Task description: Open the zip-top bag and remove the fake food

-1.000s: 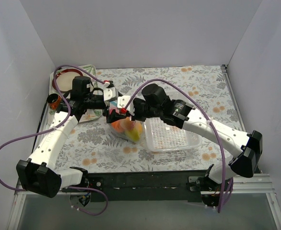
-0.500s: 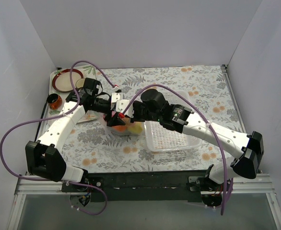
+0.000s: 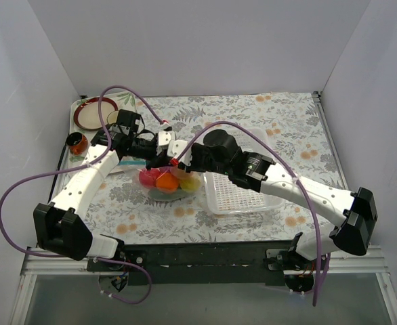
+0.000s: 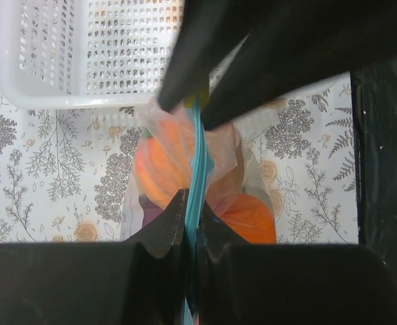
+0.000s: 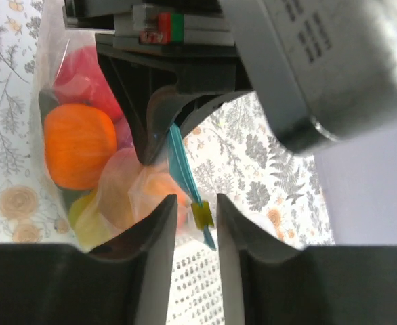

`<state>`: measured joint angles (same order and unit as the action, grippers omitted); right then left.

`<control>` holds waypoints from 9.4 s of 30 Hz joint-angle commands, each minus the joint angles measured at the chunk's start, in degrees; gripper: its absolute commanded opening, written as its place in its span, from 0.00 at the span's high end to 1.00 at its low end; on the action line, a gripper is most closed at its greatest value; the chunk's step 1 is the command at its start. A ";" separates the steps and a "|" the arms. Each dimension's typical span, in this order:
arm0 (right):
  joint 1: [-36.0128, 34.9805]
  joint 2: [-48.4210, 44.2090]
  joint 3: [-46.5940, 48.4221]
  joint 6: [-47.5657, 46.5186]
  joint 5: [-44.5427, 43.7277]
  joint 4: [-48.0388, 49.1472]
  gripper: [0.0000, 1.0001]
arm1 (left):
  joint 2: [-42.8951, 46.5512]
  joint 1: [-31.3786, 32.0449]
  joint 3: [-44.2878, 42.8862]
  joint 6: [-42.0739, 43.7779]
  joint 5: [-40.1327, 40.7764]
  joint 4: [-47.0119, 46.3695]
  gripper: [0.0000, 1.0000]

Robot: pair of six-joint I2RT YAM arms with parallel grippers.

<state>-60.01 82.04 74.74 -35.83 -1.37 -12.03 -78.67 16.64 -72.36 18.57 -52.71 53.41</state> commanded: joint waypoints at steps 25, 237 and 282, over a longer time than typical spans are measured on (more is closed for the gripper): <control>22.30 -8.57 -16.03 28.18 50.66 29.16 0.13 | 9.77 0.23 -0.15 -0.72 -1.96 1.61 1.00; 35.32 1.28 -24.65 51.57 19.99 50.63 0.98 | 2.91 -10.76 -7.17 -19.17 28.81 -4.54 1.00; 14.04 -11.29 -18.75 37.94 10.33 23.02 0.75 | 6.25 0.23 -0.77 -21.73 16.41 5.48 0.99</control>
<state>-45.47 70.11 57.21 2.48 9.96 10.22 -73.69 16.36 -72.69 -2.68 -35.99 59.77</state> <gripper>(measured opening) 0.351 0.145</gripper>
